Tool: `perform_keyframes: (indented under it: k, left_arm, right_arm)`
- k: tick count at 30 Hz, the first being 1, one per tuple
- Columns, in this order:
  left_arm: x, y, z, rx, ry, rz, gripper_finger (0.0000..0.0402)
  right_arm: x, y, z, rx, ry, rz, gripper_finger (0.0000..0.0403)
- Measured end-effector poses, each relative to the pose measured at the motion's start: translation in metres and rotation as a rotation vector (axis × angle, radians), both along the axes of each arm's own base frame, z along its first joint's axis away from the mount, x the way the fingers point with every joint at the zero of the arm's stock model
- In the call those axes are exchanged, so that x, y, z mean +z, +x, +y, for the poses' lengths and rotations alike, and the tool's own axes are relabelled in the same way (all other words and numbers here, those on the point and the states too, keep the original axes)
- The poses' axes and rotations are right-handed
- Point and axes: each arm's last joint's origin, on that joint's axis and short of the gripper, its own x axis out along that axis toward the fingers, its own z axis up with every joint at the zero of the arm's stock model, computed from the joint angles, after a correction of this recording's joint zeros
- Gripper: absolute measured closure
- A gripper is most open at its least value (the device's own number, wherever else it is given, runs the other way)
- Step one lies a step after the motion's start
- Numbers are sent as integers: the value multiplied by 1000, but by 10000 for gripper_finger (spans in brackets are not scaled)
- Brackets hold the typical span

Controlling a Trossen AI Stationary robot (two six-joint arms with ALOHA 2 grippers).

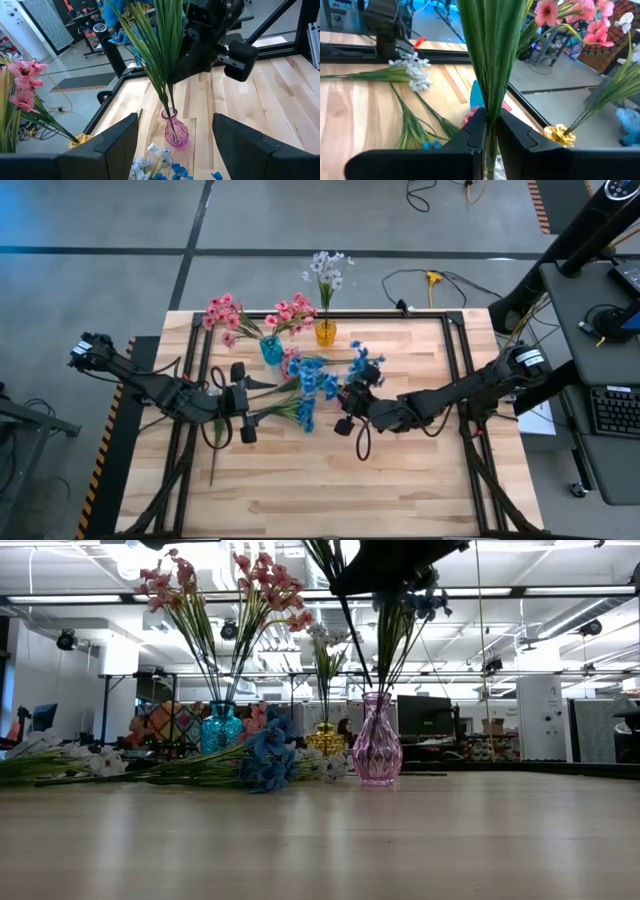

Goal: Sort flowers into vase by color

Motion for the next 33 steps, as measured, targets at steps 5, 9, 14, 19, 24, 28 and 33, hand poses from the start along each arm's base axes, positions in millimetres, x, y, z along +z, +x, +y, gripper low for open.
perform_keyframes:
  k: [5,9,14,19,24,28,33]
  left_arm:
    - [0,0,0,0,0,0,164]
    - [0,0,0,0,0,0,164]
    - [0,0,0,0,0,0,164]
    - [0,0,0,0,0,1,164]
    - [0,0,0,0,1,2,164]
    - [0,0,0,0,2,4,164]
    - [-1,0,0,-2,3,8,164]
  right_arm:
    - [-2,1,-2,-15,-4,3,374]
    - [-2,1,-2,-24,-13,5,374]
    - [-3,2,-3,-31,-19,11,374]
    - [-5,3,-4,-34,-22,17,374]
    - [-6,4,-4,-35,-22,19,374]
    - [-6,4,-4,-34,-22,21,374]
    - [-6,4,-4,-34,-22,22,374]
